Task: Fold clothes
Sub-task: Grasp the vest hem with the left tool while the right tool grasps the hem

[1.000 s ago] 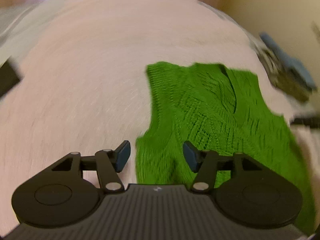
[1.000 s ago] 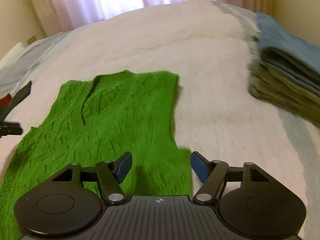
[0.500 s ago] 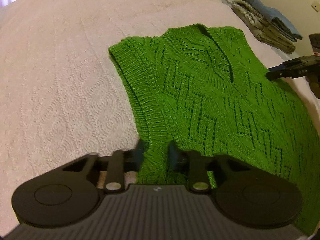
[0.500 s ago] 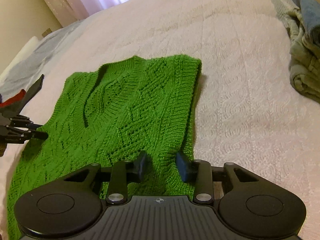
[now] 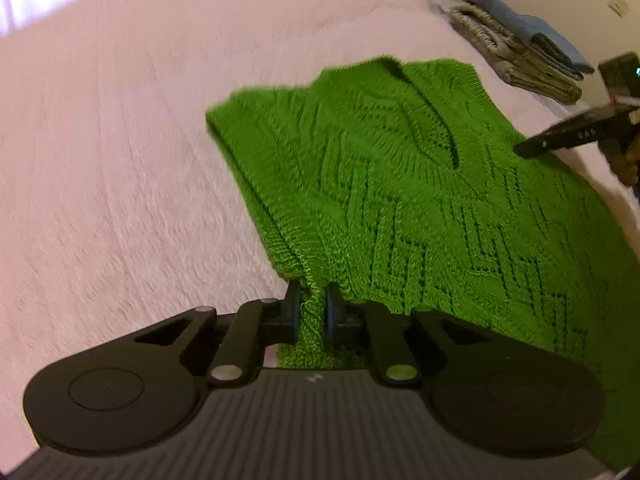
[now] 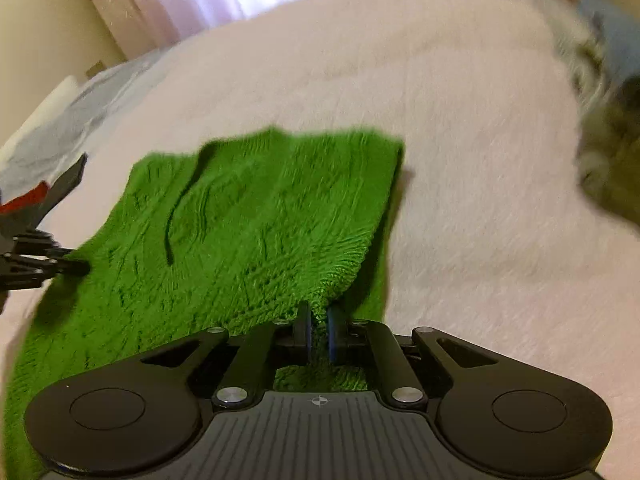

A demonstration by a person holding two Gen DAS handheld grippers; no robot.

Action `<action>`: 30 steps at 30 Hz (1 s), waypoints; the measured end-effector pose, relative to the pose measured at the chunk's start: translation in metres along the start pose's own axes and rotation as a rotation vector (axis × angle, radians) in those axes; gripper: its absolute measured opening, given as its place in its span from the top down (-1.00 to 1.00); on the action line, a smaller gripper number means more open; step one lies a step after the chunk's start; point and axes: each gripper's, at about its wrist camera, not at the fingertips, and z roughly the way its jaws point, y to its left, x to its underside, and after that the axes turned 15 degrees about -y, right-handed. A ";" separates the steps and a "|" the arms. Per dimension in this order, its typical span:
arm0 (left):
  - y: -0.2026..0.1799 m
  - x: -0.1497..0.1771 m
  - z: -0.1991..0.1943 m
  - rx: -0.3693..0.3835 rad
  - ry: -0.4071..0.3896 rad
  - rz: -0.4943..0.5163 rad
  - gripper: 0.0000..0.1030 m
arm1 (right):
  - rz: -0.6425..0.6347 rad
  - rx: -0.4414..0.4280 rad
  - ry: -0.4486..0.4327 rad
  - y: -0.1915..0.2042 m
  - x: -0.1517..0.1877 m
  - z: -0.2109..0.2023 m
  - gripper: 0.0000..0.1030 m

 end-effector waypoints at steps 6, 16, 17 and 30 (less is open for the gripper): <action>0.011 0.016 0.006 -0.100 -0.022 -0.110 0.75 | 0.058 0.082 0.022 -0.011 0.016 0.011 0.89; 0.061 -0.029 -0.005 -0.160 -0.147 -0.405 0.12 | 0.210 0.048 -0.084 -0.026 -0.030 0.014 -0.09; 0.064 -0.036 0.002 -0.162 -0.154 -0.415 -0.08 | 0.217 0.047 -0.091 -0.027 -0.034 0.021 -0.09; 0.064 -0.069 0.065 -0.205 -0.283 -0.327 0.89 | 0.199 0.096 -0.152 -0.023 -0.054 0.084 0.82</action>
